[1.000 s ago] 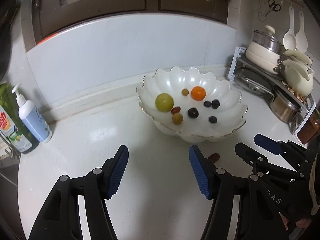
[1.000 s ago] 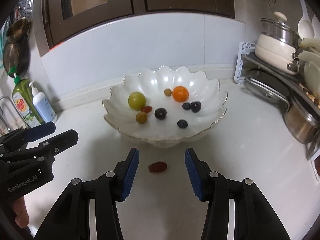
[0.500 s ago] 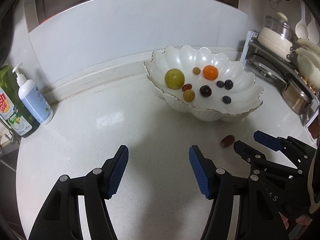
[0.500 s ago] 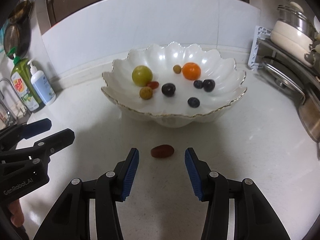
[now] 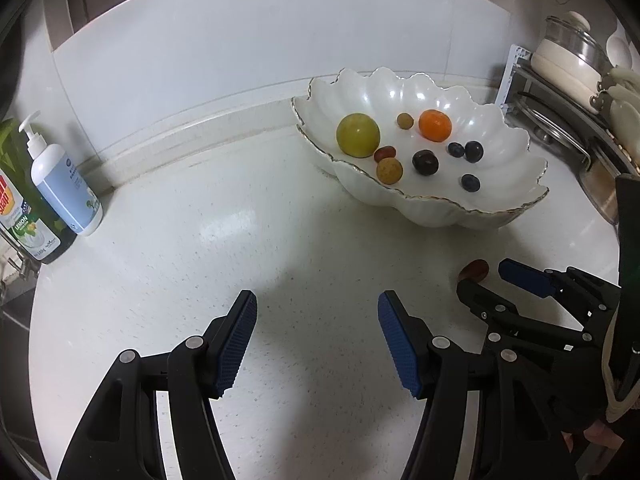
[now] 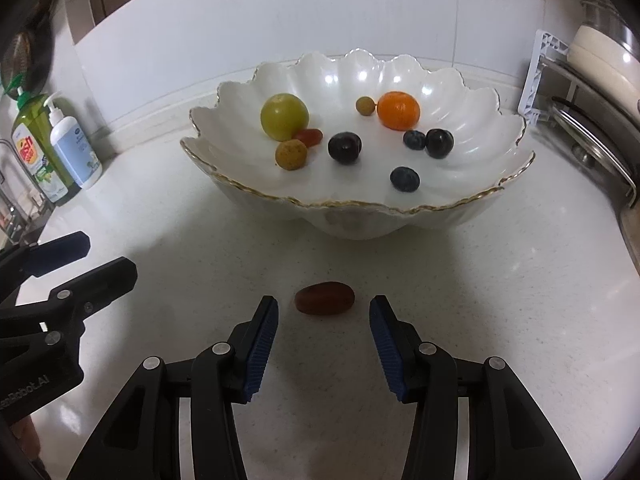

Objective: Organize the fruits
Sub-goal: 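Move the right tool toward the remaining dark red oval fruit on the counter, then close the right tool around the dark red oval fruit, then carry the red oval fruit in the right tool over the bowl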

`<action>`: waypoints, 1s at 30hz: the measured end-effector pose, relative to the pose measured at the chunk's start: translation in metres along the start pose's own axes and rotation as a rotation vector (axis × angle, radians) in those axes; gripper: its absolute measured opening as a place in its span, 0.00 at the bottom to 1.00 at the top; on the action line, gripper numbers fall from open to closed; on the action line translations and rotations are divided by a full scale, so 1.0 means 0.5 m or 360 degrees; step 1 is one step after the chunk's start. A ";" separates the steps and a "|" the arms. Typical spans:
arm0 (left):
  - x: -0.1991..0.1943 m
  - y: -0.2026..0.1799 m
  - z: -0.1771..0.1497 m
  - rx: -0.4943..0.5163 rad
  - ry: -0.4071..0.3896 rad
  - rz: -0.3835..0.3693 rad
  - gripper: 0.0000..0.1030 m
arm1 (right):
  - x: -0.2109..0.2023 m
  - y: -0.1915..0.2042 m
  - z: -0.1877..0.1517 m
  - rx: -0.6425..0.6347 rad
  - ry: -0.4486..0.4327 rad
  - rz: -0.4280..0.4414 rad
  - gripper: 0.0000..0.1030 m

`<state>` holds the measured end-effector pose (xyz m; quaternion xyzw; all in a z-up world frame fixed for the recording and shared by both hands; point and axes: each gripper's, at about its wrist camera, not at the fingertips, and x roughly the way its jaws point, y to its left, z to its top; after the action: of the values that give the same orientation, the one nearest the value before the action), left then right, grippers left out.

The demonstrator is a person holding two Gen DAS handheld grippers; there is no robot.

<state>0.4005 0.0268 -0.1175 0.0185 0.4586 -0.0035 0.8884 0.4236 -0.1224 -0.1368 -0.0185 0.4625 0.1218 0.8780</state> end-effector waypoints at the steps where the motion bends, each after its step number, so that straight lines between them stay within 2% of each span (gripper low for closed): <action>1: 0.002 -0.001 0.000 -0.0002 0.0004 0.0001 0.60 | 0.002 0.000 0.000 -0.0005 0.0004 0.0001 0.47; 7: 0.009 -0.004 0.001 -0.0019 0.0018 0.0003 0.60 | 0.017 0.000 0.001 -0.0026 0.0020 -0.0003 0.46; 15: 0.010 -0.009 0.008 -0.0019 0.0013 0.0001 0.60 | 0.021 -0.001 0.002 -0.0040 0.0005 0.0005 0.31; 30: -0.016 -0.007 0.007 0.0001 -0.0025 -0.0017 0.60 | -0.023 0.008 -0.010 -0.0008 -0.0040 -0.0001 0.30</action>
<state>0.3985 0.0228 -0.1089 0.0164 0.4517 -0.0084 0.8920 0.4126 -0.1215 -0.1300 -0.0193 0.4510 0.1231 0.8838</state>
